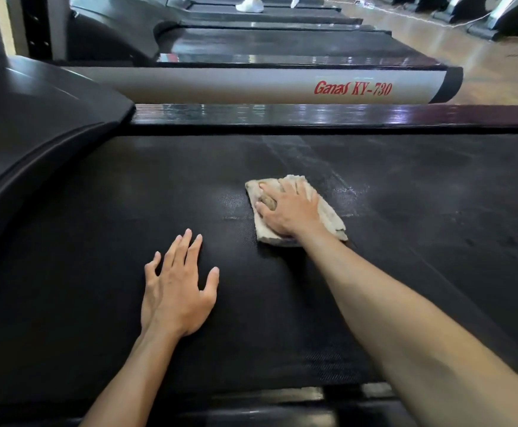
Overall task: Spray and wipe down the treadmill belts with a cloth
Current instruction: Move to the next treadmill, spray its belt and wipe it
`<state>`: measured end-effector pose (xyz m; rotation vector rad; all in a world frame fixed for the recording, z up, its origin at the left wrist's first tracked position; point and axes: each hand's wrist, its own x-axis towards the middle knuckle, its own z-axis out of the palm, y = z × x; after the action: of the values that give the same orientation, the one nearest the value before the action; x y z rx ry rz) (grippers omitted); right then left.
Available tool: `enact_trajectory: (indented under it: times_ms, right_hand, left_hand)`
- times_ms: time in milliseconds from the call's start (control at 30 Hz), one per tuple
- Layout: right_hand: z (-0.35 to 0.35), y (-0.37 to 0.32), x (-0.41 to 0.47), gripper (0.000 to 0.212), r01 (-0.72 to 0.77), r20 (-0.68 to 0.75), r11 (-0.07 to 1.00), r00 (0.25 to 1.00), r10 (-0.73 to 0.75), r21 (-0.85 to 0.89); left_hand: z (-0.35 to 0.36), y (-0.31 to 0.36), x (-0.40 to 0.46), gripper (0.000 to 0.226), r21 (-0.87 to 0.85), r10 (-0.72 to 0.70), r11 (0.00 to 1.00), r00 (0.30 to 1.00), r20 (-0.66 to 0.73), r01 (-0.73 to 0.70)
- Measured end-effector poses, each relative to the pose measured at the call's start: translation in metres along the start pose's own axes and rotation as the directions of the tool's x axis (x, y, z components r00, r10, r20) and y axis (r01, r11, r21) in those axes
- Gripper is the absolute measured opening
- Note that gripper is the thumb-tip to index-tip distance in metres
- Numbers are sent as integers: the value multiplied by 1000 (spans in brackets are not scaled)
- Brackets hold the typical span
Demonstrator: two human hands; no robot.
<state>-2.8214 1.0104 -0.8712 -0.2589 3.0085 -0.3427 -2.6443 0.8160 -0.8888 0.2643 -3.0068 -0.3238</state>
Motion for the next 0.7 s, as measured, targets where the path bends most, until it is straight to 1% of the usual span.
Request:
enact_trajectory:
  times_ms: [100,167,200,267,333,433,500,600,700]
  right_hand:
    - [10,-28,-28,55,166,33,986,986,-166,-3]
    - [11,-24,-61,54,247,28,969,968,-248,17]
    - [11,-15,-76,54,256,16,966,966,-257,24]
    - [8,10,-93,57,236,0,972,972,-236,3]
    - [4,34,-87,62,148,-8,988,989,-148,-32]
    - [0,46,-44,67,-31,-43,999,999,29,-37]
    - [-1,37,-12,66,-92,-31,996,995,92,-3]
    - [0,9,17,63,-34,14,999,999,34,-8]
    - [5,-19,6,58,108,10,994,994,-108,-31]
  left_hand:
    - [1,0,0,81,9,2,1000,1000,-6,-2]
    - [1,-1,0,76,12,1,1000,1000,-7,-1]
    - [1,-1,0,73,12,1,1000,1000,-2,-1]
    - [1,-1,-1,71,11,-3,1000,1000,-2,3]
    - [0,0,-1,72,3,2,1000,1000,-1,-2]
    - [-1,2,-1,75,1,1,1000,1000,-5,-1]
    - [-1,1,-1,81,4,4,1000,1000,-3,-4]
    - [0,0,-1,82,-4,2,1000,1000,7,-2]
    - [-1,0,0,73,18,2,1000,1000,18,-2]
